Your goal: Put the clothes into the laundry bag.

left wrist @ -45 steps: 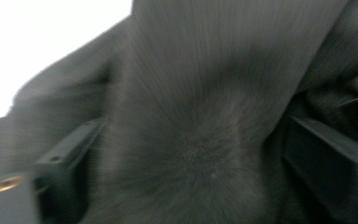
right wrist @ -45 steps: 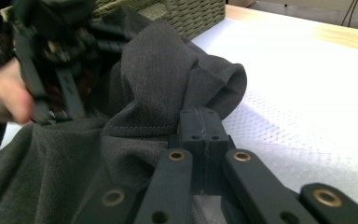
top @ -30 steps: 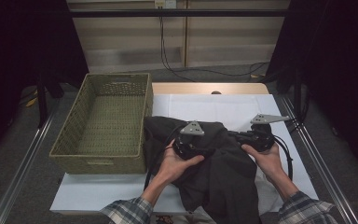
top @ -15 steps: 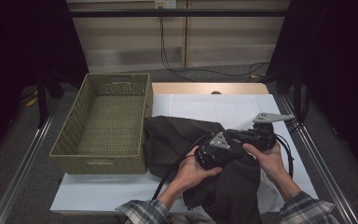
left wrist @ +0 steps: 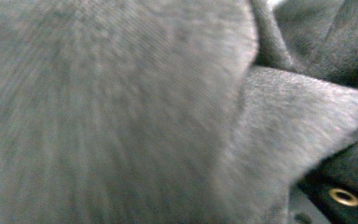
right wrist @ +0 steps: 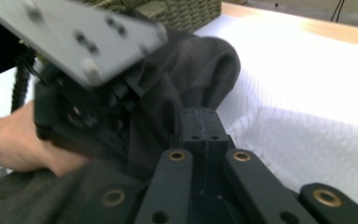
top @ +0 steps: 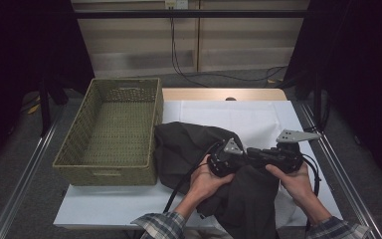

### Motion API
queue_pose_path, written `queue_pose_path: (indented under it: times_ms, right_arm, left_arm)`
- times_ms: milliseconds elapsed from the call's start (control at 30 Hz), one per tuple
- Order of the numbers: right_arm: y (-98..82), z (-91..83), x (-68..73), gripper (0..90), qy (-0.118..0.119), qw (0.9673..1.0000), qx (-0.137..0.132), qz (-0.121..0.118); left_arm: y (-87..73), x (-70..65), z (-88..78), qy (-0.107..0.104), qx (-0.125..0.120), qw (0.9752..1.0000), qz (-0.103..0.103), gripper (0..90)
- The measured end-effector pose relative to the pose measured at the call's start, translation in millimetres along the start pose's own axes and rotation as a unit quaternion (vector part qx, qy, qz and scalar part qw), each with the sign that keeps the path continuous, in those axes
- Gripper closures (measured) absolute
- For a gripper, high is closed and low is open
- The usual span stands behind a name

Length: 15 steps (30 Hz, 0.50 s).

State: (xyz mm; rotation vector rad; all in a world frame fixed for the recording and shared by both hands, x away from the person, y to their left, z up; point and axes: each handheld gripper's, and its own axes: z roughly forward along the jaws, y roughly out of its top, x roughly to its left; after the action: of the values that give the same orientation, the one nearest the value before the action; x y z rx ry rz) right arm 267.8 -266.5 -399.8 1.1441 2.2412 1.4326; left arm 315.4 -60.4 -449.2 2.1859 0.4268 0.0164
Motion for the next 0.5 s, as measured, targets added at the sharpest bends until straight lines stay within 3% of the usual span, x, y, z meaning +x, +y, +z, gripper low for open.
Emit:
queue_pose_path:
  times_ms: [100,167,233,367,400,433,500]
  right_arm:
    - [-3.2,1.7,-0.5,90.0,0.0,1.0,0.004,0.0]
    - [-4.8,3.7,-1.9,90.0,0.0,1.0,0.005,-0.002]
    - [-6.1,5.2,-3.6,90.0,-0.002,1.0,0.009,0.0]
    - [-5.6,6.6,-4.8,90.0,-0.004,1.0,0.007,0.001]
    - [-5.5,7.0,-4.1,90.0,-0.004,1.0,0.008,0.001]
    - [-5.5,7.4,-4.1,90.0,-0.004,0.9999,0.009,0.0]
    - [-5.2,8.3,-4.4,90.0,-0.004,0.9999,0.01,-0.001]
  left_arm:
    - [-0.7,-1.1,-18.1,-0.003,-0.015,0.9999,0.007,64.7]
    - [-2.7,0.7,-34.5,-0.004,-0.032,0.9995,0.0,50.6]
    - [-5.6,6.3,-53.3,-0.008,-0.044,0.999,-0.005,42.3]
    - [-17.1,26.0,-81.0,0.025,-0.053,0.9979,-0.028,32.0]
    - [-20.7,31.3,-84.3,0.036,-0.053,0.9971,-0.04,29.2]
    - [-24.9,36.7,-86.0,0.055,-0.046,0.9967,-0.04,26.9]
    - [-31.5,45.7,-84.7,0.067,-0.037,0.9957,-0.052,23.5]
